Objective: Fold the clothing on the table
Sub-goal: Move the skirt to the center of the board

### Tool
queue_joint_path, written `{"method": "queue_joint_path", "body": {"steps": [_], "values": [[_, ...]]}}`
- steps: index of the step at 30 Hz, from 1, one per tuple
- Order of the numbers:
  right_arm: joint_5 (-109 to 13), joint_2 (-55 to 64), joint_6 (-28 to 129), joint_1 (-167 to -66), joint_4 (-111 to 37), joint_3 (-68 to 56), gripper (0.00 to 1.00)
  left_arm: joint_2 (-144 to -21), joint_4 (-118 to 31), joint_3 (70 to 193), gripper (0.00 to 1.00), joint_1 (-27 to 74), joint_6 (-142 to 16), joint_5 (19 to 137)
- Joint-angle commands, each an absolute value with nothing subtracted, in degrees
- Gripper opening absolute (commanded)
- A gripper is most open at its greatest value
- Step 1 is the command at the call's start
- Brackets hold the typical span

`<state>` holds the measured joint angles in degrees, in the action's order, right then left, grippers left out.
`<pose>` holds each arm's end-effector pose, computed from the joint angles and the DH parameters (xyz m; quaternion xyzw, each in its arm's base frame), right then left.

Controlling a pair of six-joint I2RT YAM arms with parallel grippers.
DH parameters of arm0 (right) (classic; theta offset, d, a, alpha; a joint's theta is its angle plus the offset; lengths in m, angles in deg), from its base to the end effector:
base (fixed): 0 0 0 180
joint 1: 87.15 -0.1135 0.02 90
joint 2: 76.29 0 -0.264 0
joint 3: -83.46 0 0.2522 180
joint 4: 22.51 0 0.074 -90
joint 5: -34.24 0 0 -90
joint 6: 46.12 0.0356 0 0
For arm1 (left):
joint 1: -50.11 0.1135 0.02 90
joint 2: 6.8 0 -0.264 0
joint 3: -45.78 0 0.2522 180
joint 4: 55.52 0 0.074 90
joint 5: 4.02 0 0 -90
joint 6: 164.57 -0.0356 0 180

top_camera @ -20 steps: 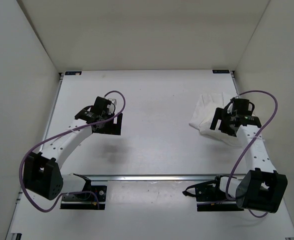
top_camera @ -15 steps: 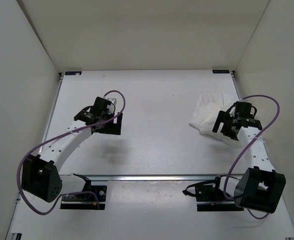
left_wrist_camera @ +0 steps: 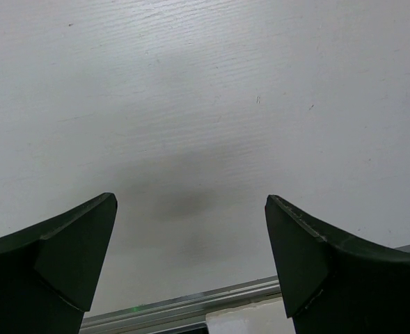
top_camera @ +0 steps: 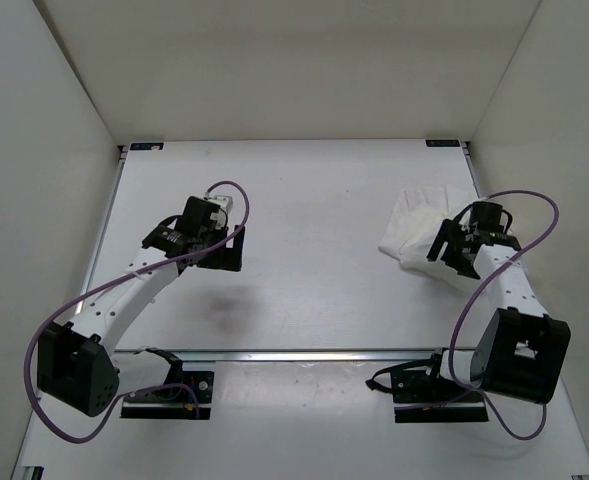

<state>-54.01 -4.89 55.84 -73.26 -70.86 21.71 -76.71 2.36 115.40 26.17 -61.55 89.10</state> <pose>0.2357 -0.0572 0.2285 0.2109 0.9377 0.0100 0.2758 0.2195 -0.0953 0.2671 0.0840 0.9577 -0.0621 0.2683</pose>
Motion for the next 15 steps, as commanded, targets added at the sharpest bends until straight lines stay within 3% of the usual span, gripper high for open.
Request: {"method": "queue_joint_path", "body": {"steps": [1, 5, 11, 15], "values": [[-55.32, -1.94, 57.06, -73.97, -67.56, 19.60, 0.73, -75.44, 1.57, 115.18, 0.99, 26.99, -62.52, 87.56], [-54.53, -0.44, 57.85, -74.76, -67.13, 17.41, 0.76, -75.79, 0.79, 115.17, 0.99, 27.26, -62.79, 86.78], [-53.31, 1.83, 58.99, -77.57, -63.08, 14.69, 0.89, -77.02, 0.26, 115.00, 0.99, 27.17, -62.79, 86.33], [-57.59, 8.94, 59.00, -80.56, -62.73, 12.22, 0.89, -76.68, 0.08, 114.47, 0.99, 27.70, -63.22, 85.28]]}}
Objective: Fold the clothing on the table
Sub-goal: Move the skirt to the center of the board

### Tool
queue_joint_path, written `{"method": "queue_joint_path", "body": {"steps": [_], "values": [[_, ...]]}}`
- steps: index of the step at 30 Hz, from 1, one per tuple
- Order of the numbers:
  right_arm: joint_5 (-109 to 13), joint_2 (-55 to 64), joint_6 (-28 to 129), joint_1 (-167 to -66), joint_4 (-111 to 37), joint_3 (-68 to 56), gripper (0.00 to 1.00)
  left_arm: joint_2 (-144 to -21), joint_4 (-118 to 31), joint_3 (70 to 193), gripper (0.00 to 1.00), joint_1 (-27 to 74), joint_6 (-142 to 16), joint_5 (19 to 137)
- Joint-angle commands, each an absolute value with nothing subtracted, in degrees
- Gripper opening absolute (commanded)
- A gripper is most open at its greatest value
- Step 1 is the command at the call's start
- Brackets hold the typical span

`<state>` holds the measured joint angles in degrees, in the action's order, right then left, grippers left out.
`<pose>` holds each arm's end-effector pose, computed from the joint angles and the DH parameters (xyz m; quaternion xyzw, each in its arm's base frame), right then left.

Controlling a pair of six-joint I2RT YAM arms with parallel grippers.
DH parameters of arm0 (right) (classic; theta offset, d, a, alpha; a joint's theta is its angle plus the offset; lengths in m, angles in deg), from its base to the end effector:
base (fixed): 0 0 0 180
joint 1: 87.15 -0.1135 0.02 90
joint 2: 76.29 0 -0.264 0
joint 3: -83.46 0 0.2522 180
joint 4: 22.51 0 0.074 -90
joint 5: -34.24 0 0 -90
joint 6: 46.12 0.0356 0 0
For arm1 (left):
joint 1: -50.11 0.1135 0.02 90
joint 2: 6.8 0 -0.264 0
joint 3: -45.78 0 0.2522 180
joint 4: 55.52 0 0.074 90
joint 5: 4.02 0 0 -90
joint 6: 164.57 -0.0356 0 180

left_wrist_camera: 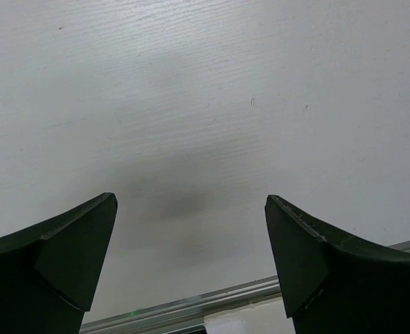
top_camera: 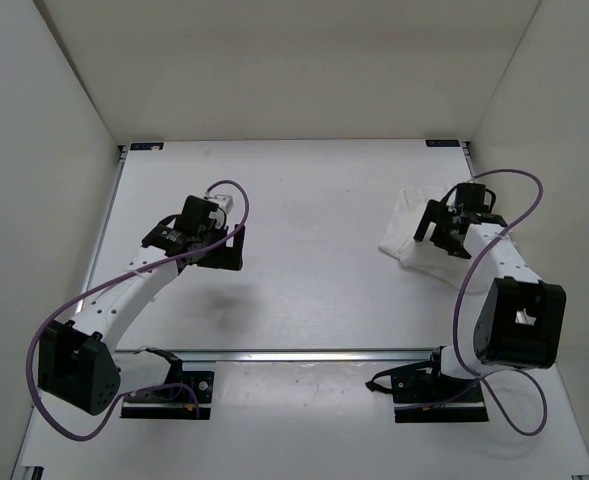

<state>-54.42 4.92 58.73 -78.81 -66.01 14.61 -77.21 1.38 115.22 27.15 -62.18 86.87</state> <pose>0.2846 -0.0409 0.2297 0.1888 0.9371 0.0278 0.2924 0.2230 -0.0939 0.2651 0.0864 0.9570 -0.0769 0.2659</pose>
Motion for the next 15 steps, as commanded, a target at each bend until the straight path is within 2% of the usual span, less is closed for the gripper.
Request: {"method": "queue_joint_path", "body": {"steps": [1, 2, 3, 4, 5, 6, 10, 15], "values": [[-58.13, 10.36, 58.91, -81.00, -62.38, 12.22, 0.85, -76.76, 0.25, 114.47, 0.99, 28.31, -62.97, 85.37], [-59.09, 12.20, 58.82, -81.17, -62.55, 11.44, 0.73, -77.02, 0.17, 114.47, 0.99, 27.88, -63.23, 85.54], [-59.28, 14.39, 58.73, -81.26, -63.33, 10.47, 0.66, -76.94, 0.25, 114.47, 0.98, 28.14, -63.32, 85.63], [-59.11, 16.24, 58.29, -81.61, -64.21, 9.85, 0.47, -76.85, 0.26, 114.65, 0.99, 28.66, -63.58, 85.72], [-59.02, 17.56, 58.55, -81.27, -64.22, 8.54, 0.18, -76.76, 0.26, 114.56, 0.99, 28.49, -63.49, 85.72], [-58.93, 18.45, 58.64, -81.70, -65.18, 7.31, 0.01, -76.67, 0.26, 114.56, 0.99, 28.58, -63.58, 85.72], [-59.36, 20.48, 56.97, -85.47, -68.52, 1.25, 0.00, -77.29, 0.08, 114.38, 0.98, 28.93, -63.32, 84.58], [-54.90, 24.51, 55.04, -96.26, -76.06, -16.99, 0.00, -77.46, -2.38, 113.77, 0.99, 29.28, -62.00, 83.00]]}}
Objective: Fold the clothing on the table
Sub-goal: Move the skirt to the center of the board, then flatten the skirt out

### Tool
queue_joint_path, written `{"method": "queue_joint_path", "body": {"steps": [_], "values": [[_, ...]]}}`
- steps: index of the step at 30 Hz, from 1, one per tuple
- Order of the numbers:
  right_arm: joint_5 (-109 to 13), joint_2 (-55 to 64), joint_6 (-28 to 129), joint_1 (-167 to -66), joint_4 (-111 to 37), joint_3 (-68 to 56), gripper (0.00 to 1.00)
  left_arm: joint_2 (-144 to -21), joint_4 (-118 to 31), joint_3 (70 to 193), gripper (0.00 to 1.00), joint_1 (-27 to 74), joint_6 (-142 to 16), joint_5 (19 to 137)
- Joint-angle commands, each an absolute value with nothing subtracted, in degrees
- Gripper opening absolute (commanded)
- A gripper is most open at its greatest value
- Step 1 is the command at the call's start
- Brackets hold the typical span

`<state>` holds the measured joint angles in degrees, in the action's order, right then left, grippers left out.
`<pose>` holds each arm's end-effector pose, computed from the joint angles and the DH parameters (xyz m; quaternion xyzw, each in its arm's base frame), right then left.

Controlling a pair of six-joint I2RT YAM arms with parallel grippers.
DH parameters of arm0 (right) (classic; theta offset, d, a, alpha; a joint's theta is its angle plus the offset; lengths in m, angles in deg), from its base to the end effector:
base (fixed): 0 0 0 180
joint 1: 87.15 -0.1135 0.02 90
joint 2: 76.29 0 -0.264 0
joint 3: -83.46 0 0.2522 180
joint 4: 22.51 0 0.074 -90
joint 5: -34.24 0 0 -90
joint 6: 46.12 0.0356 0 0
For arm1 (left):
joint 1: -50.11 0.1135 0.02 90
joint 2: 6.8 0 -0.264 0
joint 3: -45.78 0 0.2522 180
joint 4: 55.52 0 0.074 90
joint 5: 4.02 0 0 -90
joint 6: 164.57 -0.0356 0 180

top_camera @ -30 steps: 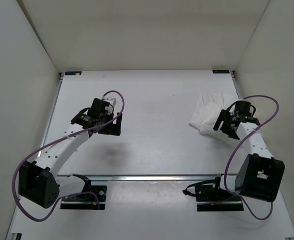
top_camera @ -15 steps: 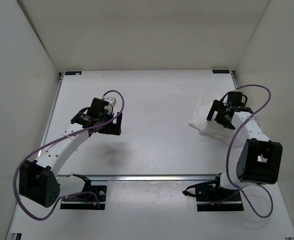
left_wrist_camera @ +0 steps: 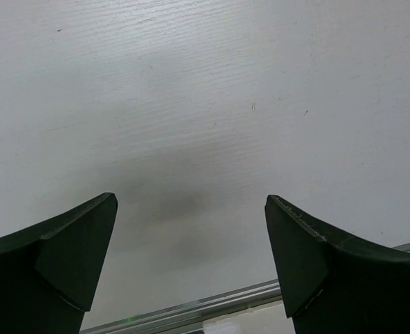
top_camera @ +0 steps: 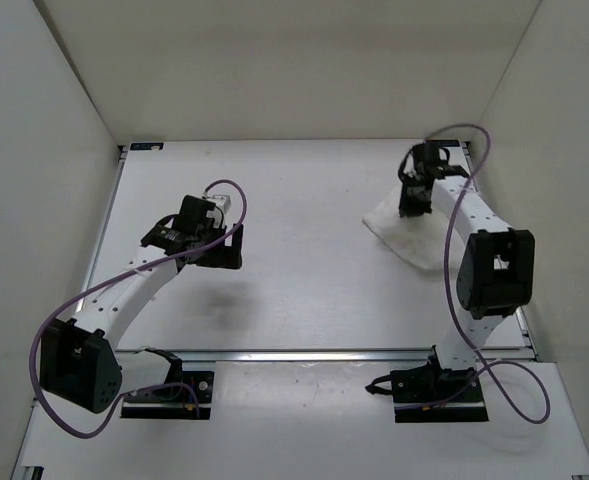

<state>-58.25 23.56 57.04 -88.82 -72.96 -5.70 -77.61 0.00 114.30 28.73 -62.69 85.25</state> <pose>0.3658 0.0091 0.2309 0.1023 0.9628 0.0113 0.2498 0.2267 -0.0892 0.2600 0.0813 0.9573 -0.0852 0.2639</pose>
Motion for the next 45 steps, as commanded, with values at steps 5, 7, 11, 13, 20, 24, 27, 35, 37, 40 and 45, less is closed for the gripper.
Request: {"method": "queue_joint_path", "body": {"steps": [5, 7, 11, 13, 20, 24, 27, 35, 37, 40, 45], "values": [[-48.49, 35.39, 54.07, -107.69, -89.23, -49.51, 0.00, -76.76, -3.35, 114.55, 0.99, 30.60, -60.51, 82.29], [-46.20, 38.91, 55.03, -110.17, -94.18, -69.51, 0.00, -75.80, -3.35, 114.56, 0.99, 31.12, -59.98, 82.55], [-39.08, 31.59, 59.16, -108.34, -90.00, -68.76, 0.00, -73.51, -2.82, 116.49, 0.98, 33.06, -59.62, 83.52], [-39.06, 23.23, 58.82, -106.93, -84.02, -51.46, 0.00, -71.67, -3.70, 117.28, 0.99, 33.94, -59.01, 83.08], [-34.58, 1.52, 61.28, -95.68, -67.22, -1.03, 0.03, -67.10, -5.89, 116.32, 0.99, 33.42, -56.55, 81.15], [-32.39, -0.52, 61.97, -95.85, -63.97, 16.66, 0.26, -65.78, -7.39, 113.33, 0.99, 33.06, -55.67, 78.08], [-32.21, -2.10, 62.77, -95.86, -62.38, 23.45, 0.46, -66.39, -7.04, 110.96, 0.99, 30.70, -54.62, 75.97], [-36.25, -12.30, 60.31, -90.24, -65.45, 25.84, 0.93, -67.97, -16.16, 102.79, 0.99, 17.25, -43.37, 70.42], [-36.51, -14.41, 58.74, -87.34, -66.76, 26.28, 0.93, -70.33, -19.59, 101.39, 0.98, 13.13, -41.35, 68.85], [-37.83, -14.59, 56.63, -85.48, -68.52, 26.28, 0.92, -74.98, -23.21, 102.08, 0.96, 10.83, -39.94, 66.38], [-39.77, -12.57, 56.97, -91.18, -68.09, 28.03, 0.91, -81.05, -26.81, 105.50, 0.94, 8.81, -39.49, 66.64]]}}
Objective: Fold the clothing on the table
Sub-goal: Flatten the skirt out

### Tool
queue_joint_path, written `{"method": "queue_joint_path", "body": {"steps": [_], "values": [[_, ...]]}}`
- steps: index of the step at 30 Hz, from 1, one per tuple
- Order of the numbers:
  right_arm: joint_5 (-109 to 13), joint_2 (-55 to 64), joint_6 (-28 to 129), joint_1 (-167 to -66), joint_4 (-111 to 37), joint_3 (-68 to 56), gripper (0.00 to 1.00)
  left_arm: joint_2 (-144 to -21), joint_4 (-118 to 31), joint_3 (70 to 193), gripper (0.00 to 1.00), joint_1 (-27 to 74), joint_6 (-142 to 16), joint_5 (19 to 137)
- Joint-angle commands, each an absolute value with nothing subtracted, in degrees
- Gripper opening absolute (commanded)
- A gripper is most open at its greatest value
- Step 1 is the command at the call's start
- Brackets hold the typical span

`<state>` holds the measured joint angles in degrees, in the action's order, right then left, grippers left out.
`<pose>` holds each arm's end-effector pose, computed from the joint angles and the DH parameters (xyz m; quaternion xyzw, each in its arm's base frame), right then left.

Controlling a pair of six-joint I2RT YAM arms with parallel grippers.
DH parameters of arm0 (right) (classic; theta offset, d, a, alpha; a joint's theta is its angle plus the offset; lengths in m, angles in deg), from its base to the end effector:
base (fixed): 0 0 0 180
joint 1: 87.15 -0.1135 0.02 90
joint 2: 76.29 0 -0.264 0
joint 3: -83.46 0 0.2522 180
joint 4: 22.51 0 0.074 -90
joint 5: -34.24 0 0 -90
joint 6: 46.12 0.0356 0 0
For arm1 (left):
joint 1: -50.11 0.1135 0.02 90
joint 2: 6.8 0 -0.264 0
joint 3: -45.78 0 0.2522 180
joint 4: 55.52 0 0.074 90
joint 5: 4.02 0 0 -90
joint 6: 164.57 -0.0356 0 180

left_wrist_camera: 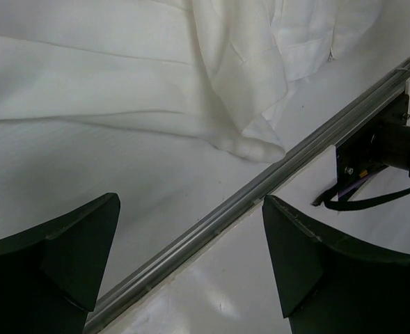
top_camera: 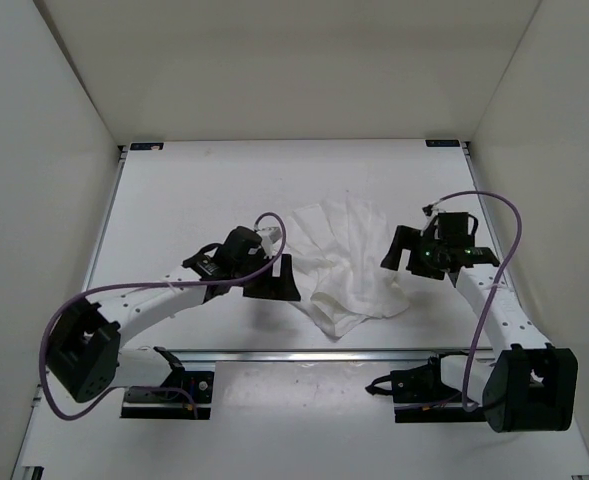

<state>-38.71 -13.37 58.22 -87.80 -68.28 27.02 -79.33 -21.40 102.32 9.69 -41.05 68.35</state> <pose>0.2164 0.0129 0.2347 0.0639 0.9348 0.1808 0.2989 0.1852 -0.1719 0.2130 0.1081 0.9241 -0.3178 0.1827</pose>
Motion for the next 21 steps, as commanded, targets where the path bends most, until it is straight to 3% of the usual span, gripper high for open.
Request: {"method": "queue_joint_path", "body": {"steps": [1, 8, 13, 21], "values": [[-40.12, -12.05, 57.49, -92.07, -66.52, 28.91, 0.90, -82.63, -27.16, 106.38, 0.94, 8.19, -39.24, 67.08], [-41.17, -10.19, 60.31, -97.42, -67.47, 28.22, 0.87, -88.27, -28.47, 112.00, 0.93, 4.07, -39.33, 69.64], [-37.76, -15.55, 61.54, -93.41, -65.72, 32.60, 0.87, -93.62, -30.24, 115.43, 0.92, 0.03, -38.09, 70.16], [-36.25, -18.72, 59.61, -89.18, -67.12, 34.01, 0.87, -99.87, -23.66, 120.10, 0.86, -3.85, -43.97, 81.49]]}}
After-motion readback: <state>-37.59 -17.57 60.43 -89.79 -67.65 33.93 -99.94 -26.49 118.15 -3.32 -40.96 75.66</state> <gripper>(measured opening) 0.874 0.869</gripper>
